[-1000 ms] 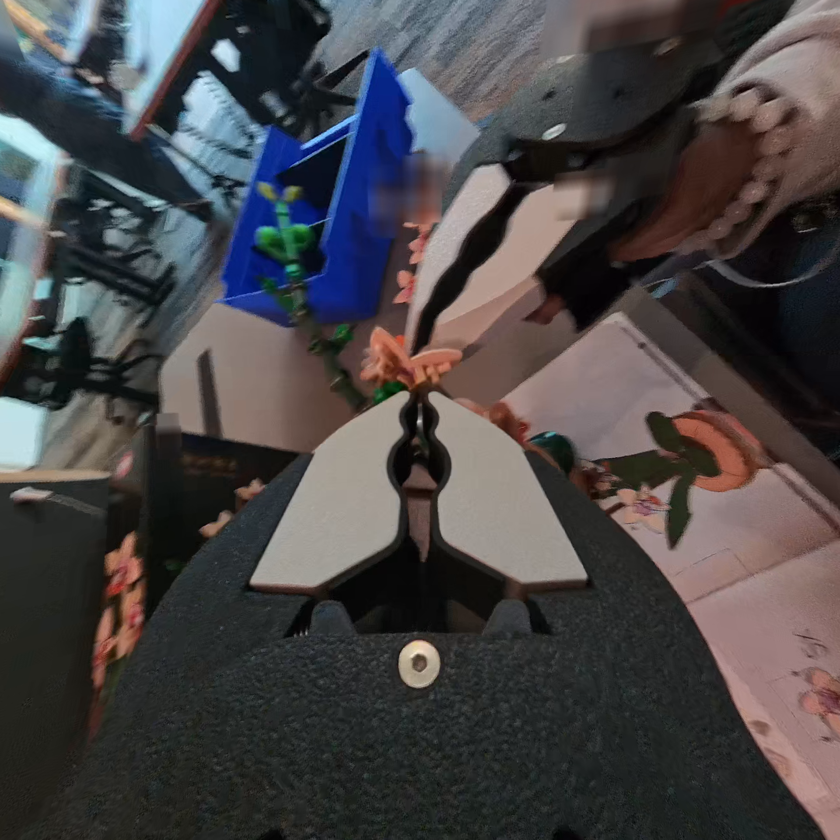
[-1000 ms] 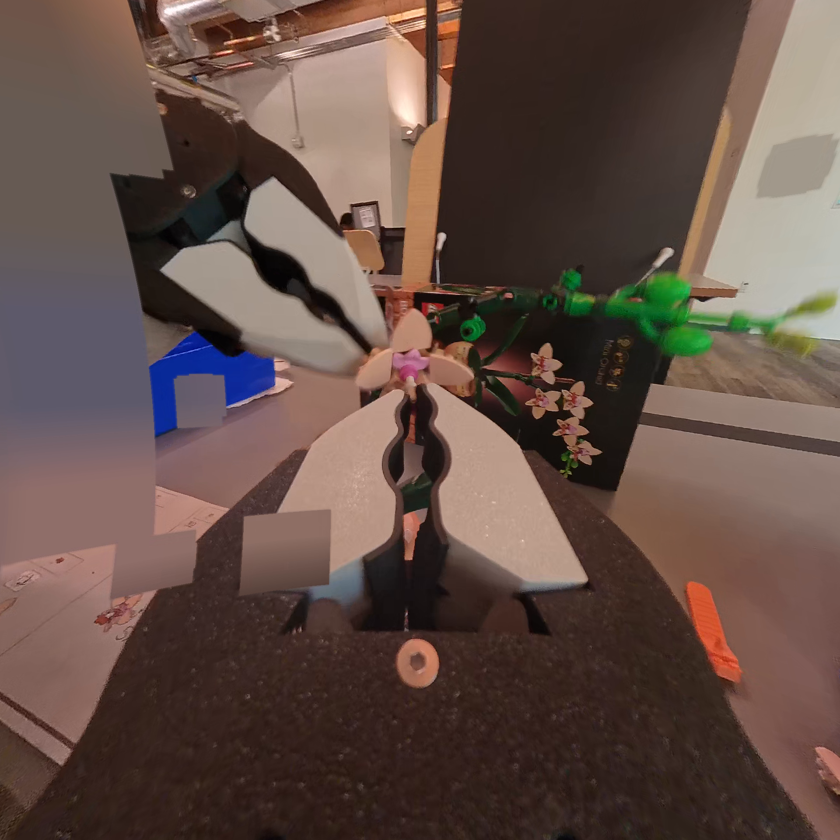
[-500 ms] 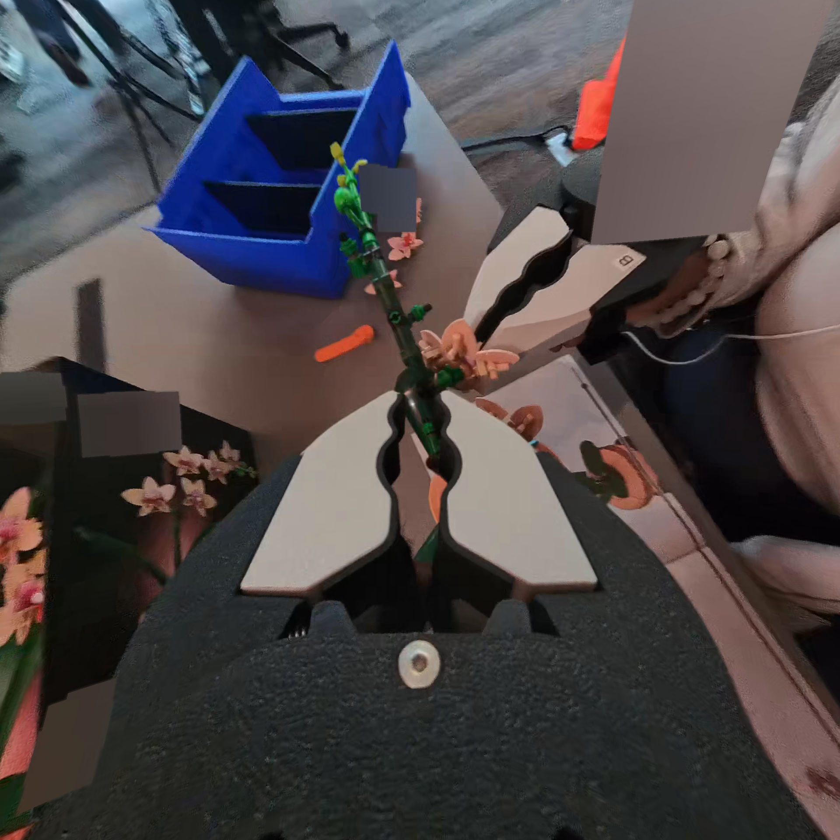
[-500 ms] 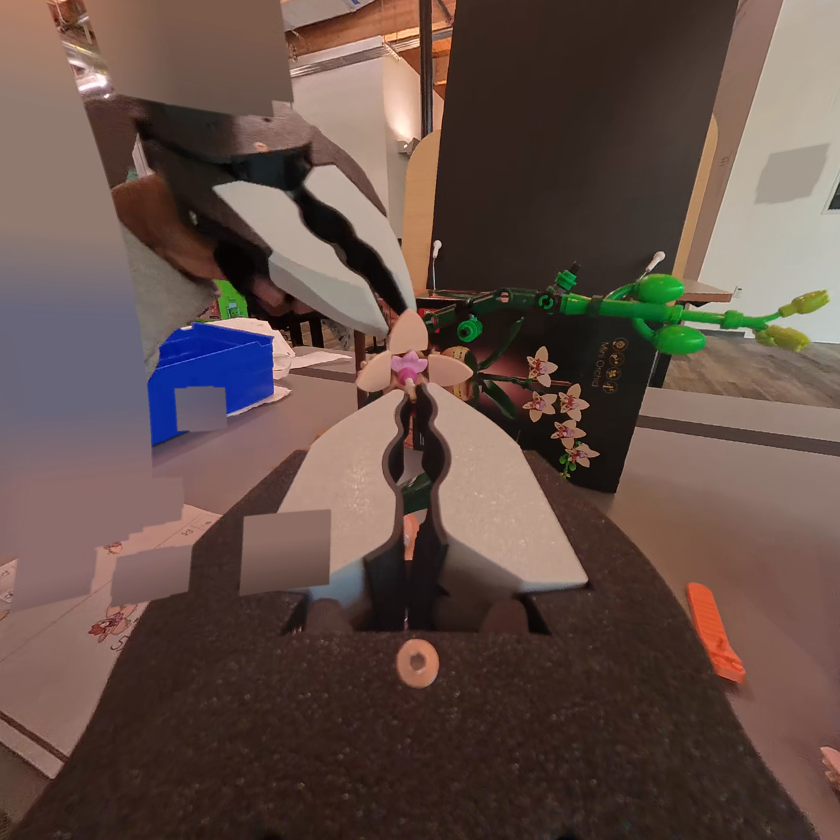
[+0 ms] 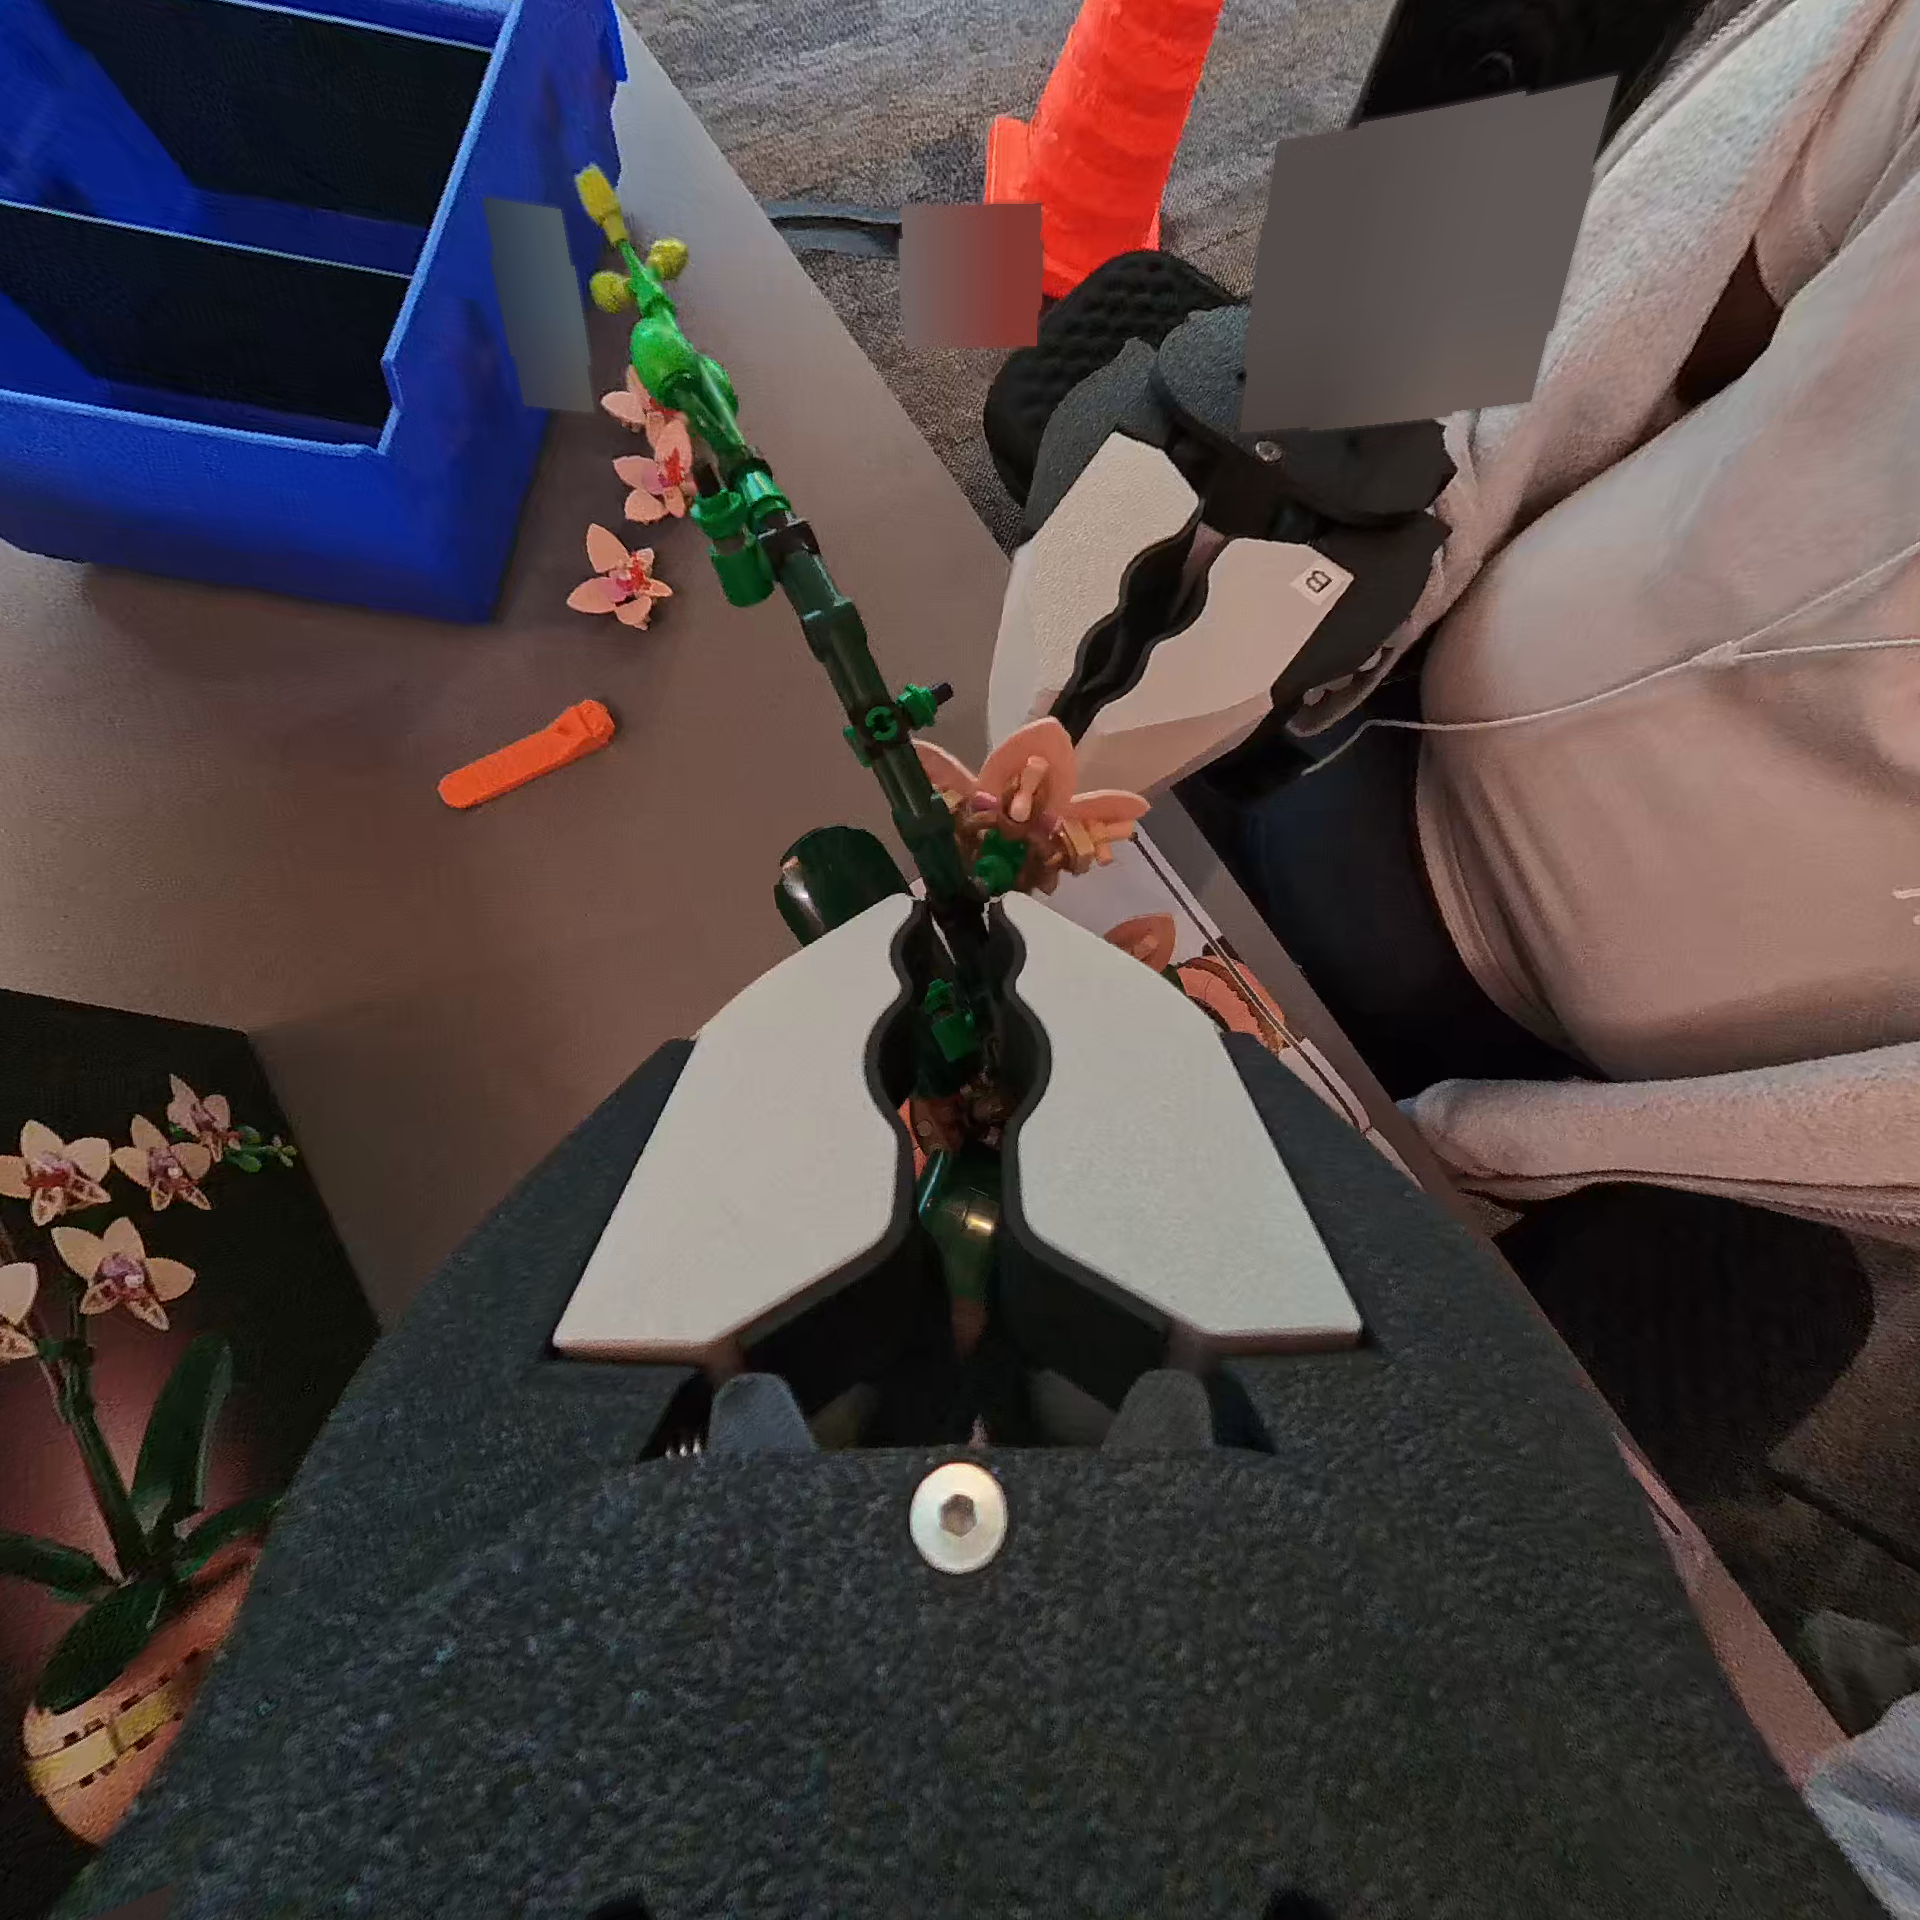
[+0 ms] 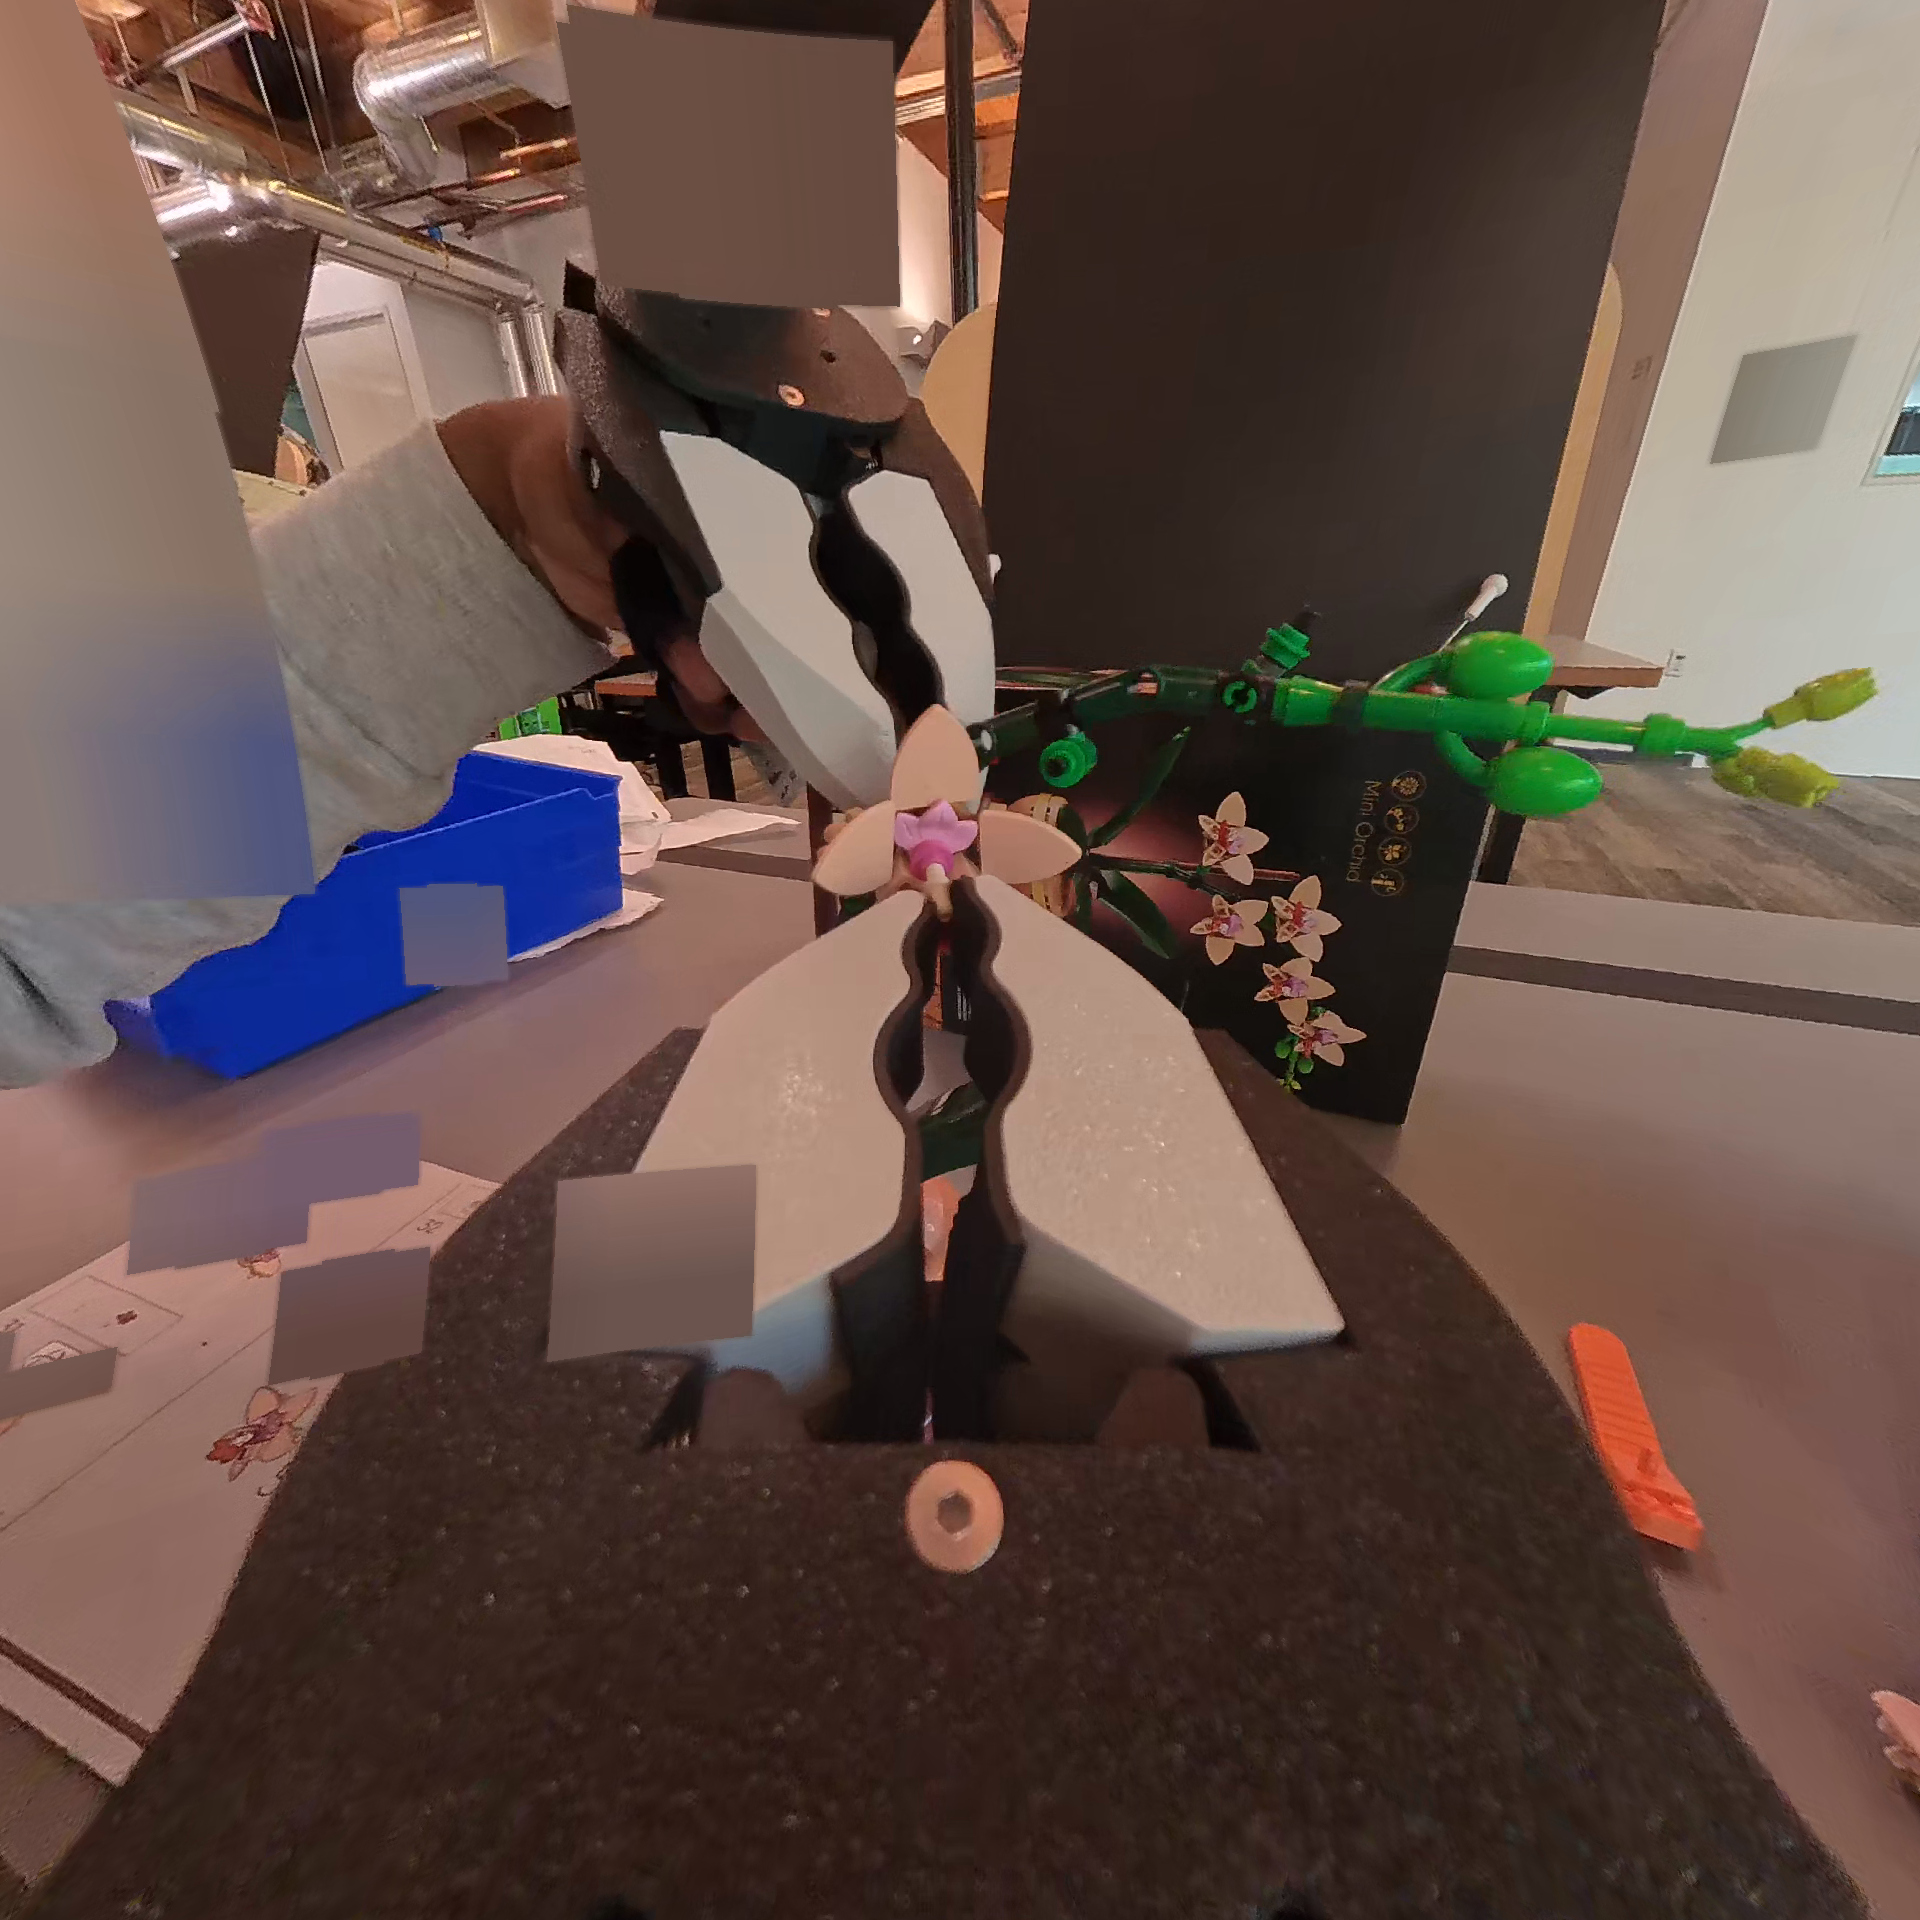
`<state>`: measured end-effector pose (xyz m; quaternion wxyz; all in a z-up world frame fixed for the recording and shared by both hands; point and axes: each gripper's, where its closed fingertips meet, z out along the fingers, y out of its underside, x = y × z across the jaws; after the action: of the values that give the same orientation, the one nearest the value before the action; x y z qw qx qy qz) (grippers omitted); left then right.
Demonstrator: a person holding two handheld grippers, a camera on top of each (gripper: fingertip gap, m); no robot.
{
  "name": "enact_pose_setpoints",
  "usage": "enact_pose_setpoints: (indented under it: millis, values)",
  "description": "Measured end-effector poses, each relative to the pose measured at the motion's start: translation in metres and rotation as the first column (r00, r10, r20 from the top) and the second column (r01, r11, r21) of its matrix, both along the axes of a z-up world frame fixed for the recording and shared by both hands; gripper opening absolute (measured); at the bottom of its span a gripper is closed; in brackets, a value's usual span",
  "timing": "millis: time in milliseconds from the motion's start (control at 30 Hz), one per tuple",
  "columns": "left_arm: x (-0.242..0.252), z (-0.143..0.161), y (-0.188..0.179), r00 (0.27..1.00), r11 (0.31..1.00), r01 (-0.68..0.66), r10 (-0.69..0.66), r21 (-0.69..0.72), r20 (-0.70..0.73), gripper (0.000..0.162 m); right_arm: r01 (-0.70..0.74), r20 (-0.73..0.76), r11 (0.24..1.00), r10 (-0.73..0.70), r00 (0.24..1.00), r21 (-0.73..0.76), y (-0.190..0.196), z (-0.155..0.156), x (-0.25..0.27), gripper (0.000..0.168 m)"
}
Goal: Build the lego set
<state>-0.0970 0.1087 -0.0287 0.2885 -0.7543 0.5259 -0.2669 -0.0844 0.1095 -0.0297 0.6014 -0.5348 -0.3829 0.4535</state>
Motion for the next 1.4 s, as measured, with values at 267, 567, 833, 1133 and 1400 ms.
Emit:
enact_pose_setpoints:
  millis: [267, 567, 833, 1133, 1400]
  values:
    - [0.0011, -0.0005, -0.0001, 1.000, 1.000, -0.007, 0.007, 0.029, 0.013, 0.009, -0.008, -0.012, 1.000, 0.008, 1.000, -0.003, -0.0003, -0.0001, 0.0004, 0.002]
    - [0.0006, -0.0009, 0.0017, 1.000, 0.998, -0.016, 0.015, 0.068, 0.013, 0.009, -0.002, -0.005, 1.000, 0.002, 1.000, 0.000, 0.0001, 0.0005, 0.0000, 0.002]
    - [0.0000, -0.0009, 0.0019, 1.000, 0.994, -0.025, 0.026, 0.111, -0.004, 0.009, -0.002, 0.003, 1.000, 0.002, 1.000, 0.006, 0.0000, 0.0008, -0.0010, 0.002]
    - [0.0009, -0.0016, 0.0027, 0.996, 0.983, -0.046, 0.058, 0.180, -0.061, 0.009, 0.005, 0.016, 1.000, -0.005, 1.000, -0.004, -0.0005, -0.0016, -0.0009, 0.002]
    - [0.0035, -0.0013, 0.0016, 0.994, 0.980, -0.037, 0.056, 0.197, -0.090, 0.008, -0.009, 0.019, 1.000, 0.009, 1.000, -0.020, -0.0035, -0.0046, -0.0037, 0.002]
